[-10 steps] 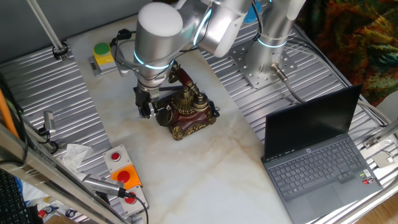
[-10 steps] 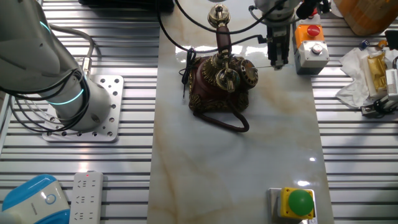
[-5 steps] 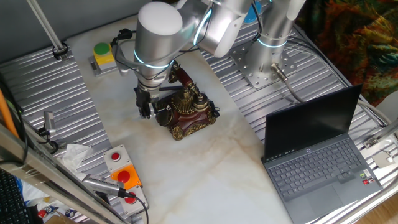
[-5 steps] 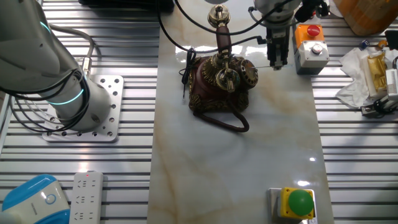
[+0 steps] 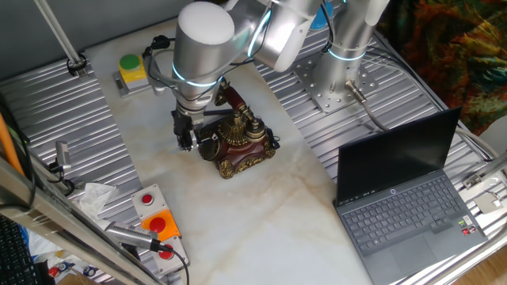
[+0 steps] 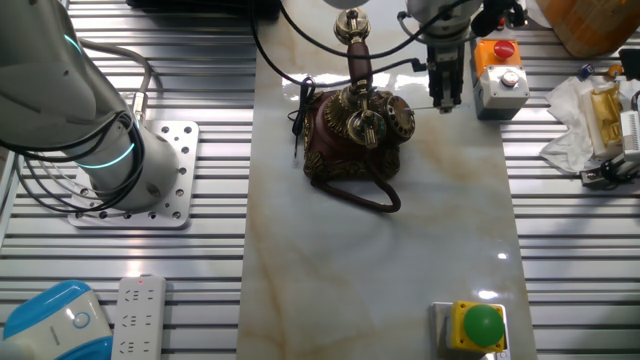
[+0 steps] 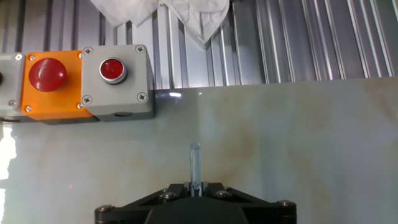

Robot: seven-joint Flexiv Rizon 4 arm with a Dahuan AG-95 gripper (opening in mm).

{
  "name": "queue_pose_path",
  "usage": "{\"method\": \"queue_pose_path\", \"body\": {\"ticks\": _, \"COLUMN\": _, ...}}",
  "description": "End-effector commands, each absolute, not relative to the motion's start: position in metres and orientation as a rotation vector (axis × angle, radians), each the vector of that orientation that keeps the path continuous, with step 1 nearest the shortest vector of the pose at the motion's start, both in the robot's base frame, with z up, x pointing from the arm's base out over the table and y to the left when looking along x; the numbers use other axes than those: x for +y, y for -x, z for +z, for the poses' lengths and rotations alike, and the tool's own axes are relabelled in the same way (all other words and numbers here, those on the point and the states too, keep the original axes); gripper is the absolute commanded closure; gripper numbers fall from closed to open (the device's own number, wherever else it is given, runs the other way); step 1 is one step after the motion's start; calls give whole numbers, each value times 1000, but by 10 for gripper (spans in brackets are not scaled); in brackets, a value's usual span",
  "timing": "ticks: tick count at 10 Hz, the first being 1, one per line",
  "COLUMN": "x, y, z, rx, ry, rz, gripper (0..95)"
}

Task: Dial a number on an old rotary phone

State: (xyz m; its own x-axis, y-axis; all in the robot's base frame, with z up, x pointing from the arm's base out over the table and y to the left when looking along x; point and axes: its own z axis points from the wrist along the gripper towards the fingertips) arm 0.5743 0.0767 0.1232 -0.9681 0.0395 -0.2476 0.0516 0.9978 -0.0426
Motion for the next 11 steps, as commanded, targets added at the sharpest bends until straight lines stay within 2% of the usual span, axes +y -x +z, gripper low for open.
{"method": "queue_pose_path", "body": {"ticks": 1, "x": 76, "y": -574, "z": 122, "rx": 2885, "ry": -64, "rz": -71, "gripper": 950}}
{"method": "queue_pose_path", "body": {"ticks": 11, "x": 76, "y": -574, "z": 122, "rx": 2911, "ry": -6, "rz": -19, "gripper": 950}}
